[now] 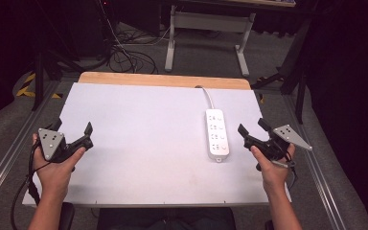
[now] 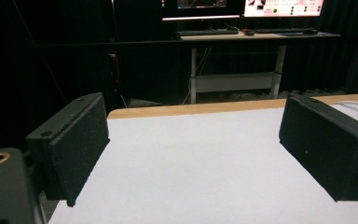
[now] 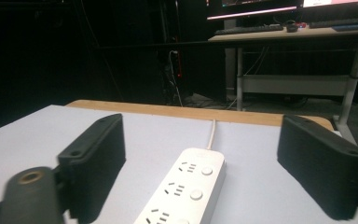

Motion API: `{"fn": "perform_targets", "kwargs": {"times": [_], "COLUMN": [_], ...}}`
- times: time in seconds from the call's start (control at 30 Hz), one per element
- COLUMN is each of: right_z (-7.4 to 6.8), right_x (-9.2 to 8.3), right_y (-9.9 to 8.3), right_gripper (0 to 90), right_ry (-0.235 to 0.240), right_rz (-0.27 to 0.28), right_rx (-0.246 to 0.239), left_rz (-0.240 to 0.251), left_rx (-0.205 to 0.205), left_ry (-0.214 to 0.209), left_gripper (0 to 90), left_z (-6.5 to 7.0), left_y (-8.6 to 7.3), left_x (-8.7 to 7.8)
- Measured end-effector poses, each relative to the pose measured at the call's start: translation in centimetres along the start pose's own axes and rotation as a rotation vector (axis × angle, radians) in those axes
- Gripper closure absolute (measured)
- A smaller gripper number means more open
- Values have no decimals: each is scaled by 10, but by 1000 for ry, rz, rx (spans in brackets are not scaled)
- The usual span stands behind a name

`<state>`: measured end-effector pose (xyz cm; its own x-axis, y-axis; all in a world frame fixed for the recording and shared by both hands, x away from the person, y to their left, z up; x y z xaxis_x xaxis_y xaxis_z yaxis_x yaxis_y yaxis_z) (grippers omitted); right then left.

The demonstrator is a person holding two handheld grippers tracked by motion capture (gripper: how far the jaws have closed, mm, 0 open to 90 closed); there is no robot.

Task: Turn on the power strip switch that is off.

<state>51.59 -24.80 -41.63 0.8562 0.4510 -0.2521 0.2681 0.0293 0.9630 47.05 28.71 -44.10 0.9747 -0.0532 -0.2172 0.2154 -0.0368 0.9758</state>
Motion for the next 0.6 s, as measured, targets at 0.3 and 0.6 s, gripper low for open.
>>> {"fn": "perform_targets", "kwargs": {"times": [0.3, 0.6], "right_z": [1, 4], "right_x": [-2, -4], "right_y": [-2, -3], "right_gripper": [15, 15], "right_ry": [1, 9], "right_rz": [39, 54], "right_rx": [-27, -2], "left_rz": [3, 0], "left_rx": [-7, -9], "left_ry": [-2, 0], "left_gripper": [82, 73], "left_z": [0, -1], "left_y": [0, 0], "left_x": [0, 0]}}
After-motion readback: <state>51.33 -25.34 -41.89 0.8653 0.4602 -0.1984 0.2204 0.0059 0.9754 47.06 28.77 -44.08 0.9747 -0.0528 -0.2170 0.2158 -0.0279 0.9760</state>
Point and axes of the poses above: each handheld gripper's, and its own axes: x roughly forward along the jaws, y roughly out of its top, z roughly to its right, the point moved 6 cm from there along x, roughly forward along the jaws, and after that the axes turned 8 degrees about -z, right-handed, at the moved point
